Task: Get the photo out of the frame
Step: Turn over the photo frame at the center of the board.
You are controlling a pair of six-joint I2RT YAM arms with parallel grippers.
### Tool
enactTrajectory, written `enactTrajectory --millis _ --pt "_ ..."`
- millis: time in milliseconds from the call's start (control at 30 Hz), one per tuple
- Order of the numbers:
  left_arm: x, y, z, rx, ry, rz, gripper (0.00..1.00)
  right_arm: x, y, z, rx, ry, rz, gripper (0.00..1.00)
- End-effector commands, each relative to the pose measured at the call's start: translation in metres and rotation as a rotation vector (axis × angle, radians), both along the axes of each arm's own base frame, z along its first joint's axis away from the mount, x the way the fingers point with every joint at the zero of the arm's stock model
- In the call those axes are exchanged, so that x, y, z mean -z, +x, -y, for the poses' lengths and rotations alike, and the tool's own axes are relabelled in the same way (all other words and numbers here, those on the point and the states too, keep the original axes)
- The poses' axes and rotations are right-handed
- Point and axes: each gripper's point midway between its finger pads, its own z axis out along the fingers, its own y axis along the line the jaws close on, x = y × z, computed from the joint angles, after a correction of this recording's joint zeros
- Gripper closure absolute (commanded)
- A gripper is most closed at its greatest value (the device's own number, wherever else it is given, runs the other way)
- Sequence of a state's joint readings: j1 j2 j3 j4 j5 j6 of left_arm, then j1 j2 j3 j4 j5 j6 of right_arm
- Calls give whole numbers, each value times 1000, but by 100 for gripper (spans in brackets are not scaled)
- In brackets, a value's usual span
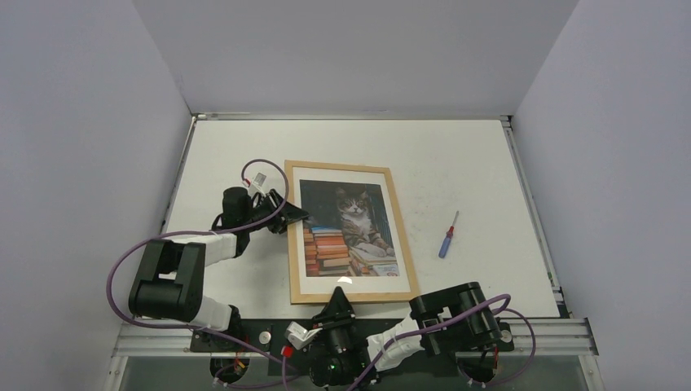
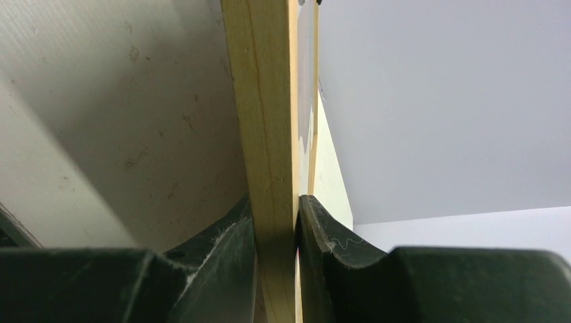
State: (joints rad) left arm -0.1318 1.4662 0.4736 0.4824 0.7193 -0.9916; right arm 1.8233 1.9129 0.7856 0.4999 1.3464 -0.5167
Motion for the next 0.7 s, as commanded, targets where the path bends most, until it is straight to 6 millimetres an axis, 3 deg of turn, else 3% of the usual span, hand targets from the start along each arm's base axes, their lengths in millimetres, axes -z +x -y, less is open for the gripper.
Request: enactTrajectory --millis 0,267,333,667 --pt "-21 4 4 21 -10 95 69 -21 -6 -6 32 137 -12 87" --pt "-24 2 1 26 25 88 100 -15 -7 -1 42 121 1 61" --pt "-24 1 2 32 25 79 100 -10 -6 0 43 105 7 54" --pt "-31 -4 1 69 65 75 100 7 -1 12 66 39 43 48"
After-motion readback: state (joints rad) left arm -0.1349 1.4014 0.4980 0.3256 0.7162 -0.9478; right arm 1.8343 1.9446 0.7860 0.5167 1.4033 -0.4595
